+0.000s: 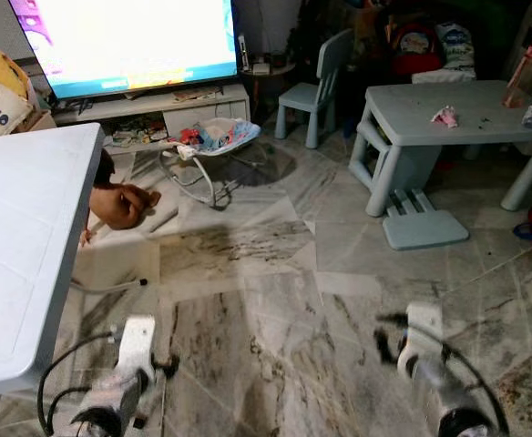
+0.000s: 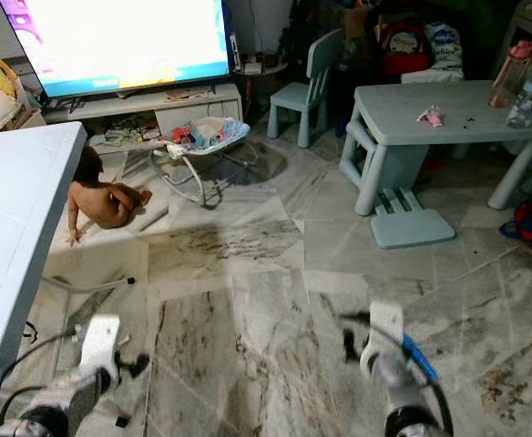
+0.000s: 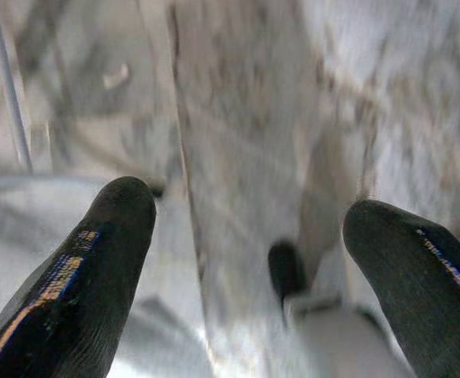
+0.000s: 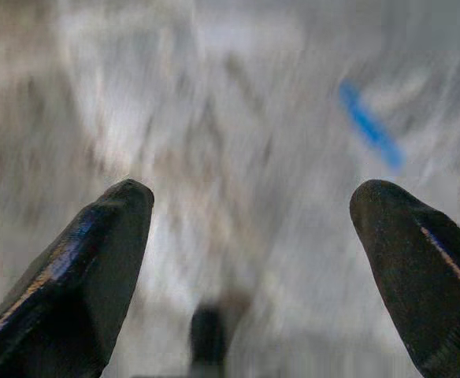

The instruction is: Hang keys on a hook

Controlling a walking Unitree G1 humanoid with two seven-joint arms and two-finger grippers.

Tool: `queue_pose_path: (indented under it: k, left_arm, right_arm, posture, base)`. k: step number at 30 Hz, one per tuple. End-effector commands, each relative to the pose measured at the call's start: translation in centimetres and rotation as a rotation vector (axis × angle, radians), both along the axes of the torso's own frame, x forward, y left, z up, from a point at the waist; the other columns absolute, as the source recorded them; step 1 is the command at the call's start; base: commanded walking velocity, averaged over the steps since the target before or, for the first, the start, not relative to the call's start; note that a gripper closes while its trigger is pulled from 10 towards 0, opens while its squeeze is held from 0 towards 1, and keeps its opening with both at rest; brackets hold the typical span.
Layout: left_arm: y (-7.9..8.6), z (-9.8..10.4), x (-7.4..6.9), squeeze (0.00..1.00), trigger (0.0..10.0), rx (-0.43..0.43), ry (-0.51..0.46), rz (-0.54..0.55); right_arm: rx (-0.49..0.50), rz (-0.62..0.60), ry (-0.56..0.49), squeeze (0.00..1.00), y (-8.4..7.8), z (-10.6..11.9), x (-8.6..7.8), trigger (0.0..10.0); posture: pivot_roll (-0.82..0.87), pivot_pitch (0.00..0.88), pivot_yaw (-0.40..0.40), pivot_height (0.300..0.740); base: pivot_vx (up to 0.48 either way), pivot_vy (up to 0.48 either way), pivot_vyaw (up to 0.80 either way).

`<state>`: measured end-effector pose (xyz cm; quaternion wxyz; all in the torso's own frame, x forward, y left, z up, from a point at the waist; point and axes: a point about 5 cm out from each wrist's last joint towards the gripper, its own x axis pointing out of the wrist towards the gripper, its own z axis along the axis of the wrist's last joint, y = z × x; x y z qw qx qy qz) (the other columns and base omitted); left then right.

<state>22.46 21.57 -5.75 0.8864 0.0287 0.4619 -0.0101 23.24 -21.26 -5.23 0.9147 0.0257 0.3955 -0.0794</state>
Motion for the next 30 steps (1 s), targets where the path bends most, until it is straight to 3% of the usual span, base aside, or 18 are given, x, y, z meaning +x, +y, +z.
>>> queue_pose_path:
  k: [1,2,7,12,24,30]
  left_arm:
    - [0.1,-0.3,-0.4,0.0,10.0,0.023,0.023,-0.009]
    - [0.0,-0.5,-0.8,0.0,10.0,0.024,0.037,-0.007]
    - [-0.1,-1.0,-1.5,0.0,10.0,0.008,0.066,0.038]
    - [0.1,-1.2,-1.9,0.0,10.0,0.031,0.087,0.005]
    - [0.5,-1.5,-2.9,0.0,10.0,0.002,0.114,0.016]
    - [0.9,-1.6,-3.1,0.0,10.0,0.021,0.138,0.0]
  right_arm:
    - [0.016,-0.009,0.025,0.0,0.1,-0.4,-0.5,10.0]
    - [0.034,-0.014,0.061,0.0,0.5,-1.1,-1.5,10.0]
    - [0.027,0.046,0.126,0.0,1.1,-2.3,-3.4,10.0]
    - [0.019,0.086,0.16,0.0,1.5,-2.8,-4.3,10.0]
    - [0.001,0.145,0.187,0.0,2.0,-3.1,-4.8,10.0]
    - [-0.013,0.16,0.196,0.0,1.9,-3.2,-4.9,10.0]
  posture:
    - [-0.05,0.0,0.044,0.74]
    - [-0.05,0.0,0.046,0.74]
    - [-0.07,0.009,0.056,0.74]
    - [-0.06,0.016,0.054,0.74]
    - [-0.06,0.028,0.055,0.74]
    - [-0.06,0.031,0.057,0.74]
  base:
    - [0.0,0.0,0.0]
    - [0.0,0.0,0.0]
    - [0.0,0.0,0.0]
    - [0.0,0.0,0.0]
    - [0.0,0.0,0.0]
    - [0.0,0.0,-0.79]
